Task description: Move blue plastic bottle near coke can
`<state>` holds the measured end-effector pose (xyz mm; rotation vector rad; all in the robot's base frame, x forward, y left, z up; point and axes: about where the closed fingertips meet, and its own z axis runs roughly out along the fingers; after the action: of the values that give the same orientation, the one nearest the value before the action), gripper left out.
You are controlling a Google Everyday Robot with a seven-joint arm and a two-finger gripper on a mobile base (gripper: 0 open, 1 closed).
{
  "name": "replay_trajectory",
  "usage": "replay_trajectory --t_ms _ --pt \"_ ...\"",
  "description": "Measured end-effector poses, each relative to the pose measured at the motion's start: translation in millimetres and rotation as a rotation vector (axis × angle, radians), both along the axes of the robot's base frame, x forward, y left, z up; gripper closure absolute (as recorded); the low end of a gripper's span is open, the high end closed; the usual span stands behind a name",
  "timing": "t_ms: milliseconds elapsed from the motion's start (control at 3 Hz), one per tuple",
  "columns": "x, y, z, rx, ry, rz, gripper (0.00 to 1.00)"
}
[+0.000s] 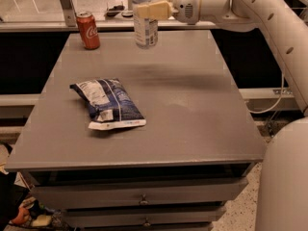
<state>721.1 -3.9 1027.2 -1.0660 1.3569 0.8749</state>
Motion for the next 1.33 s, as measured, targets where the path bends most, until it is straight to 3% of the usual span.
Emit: replay_trajectory --t_ms 333,1333 --pt "0 0 0 0.000 0.000 0.000 1.00" --pt "65 24 -3 -0.027 0.030 -0.063 1.00"
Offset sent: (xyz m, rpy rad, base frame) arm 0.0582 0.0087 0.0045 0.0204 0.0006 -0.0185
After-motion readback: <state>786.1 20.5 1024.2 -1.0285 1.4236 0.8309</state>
